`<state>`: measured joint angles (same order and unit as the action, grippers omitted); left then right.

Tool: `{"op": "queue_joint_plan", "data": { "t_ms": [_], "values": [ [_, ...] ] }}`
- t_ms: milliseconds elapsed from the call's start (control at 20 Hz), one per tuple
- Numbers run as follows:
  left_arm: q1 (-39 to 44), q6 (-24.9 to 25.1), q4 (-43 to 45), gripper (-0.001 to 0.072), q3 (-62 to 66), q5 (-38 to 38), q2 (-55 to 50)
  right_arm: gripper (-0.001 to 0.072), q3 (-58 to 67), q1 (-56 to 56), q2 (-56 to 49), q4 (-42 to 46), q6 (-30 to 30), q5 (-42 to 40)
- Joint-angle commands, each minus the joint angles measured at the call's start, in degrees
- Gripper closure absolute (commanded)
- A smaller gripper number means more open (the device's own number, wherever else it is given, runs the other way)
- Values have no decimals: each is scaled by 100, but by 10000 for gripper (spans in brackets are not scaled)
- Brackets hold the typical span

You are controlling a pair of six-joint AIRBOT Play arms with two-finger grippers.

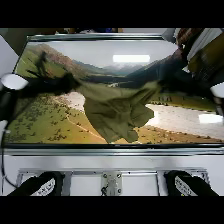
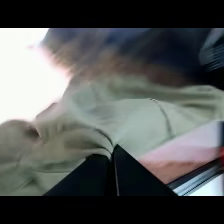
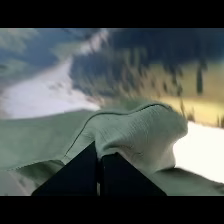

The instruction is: Fold the clothes and pants, and hang the long-sleeved shirts on hangers.

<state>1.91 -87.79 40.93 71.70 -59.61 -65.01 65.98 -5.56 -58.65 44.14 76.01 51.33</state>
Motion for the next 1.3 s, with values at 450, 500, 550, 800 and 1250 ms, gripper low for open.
{"op": "queue_joint_plan", "data": {
  "t_ms": [450,500,550,800,1250],
  "values": [
    [1550,-28,636,691,3067,1786,2468,698,3060,-79,2535,-197,396,-549],
    [1626,-33,649,691,3062,1827,2426,698,3060,-79,2546,-192,625,-546],
    [1679,-105,732,691,3062,1794,2345,698,3056,-79,2516,-190,837,-490],
    [1676,-1464,2396,691,3060,450,1338,698,3045,-76,1746,503,1759,1467],
    [1672,-1399,3353,691,852,-1965,-748,698,313,509,310,1928,1834,2964]
  ]
}}
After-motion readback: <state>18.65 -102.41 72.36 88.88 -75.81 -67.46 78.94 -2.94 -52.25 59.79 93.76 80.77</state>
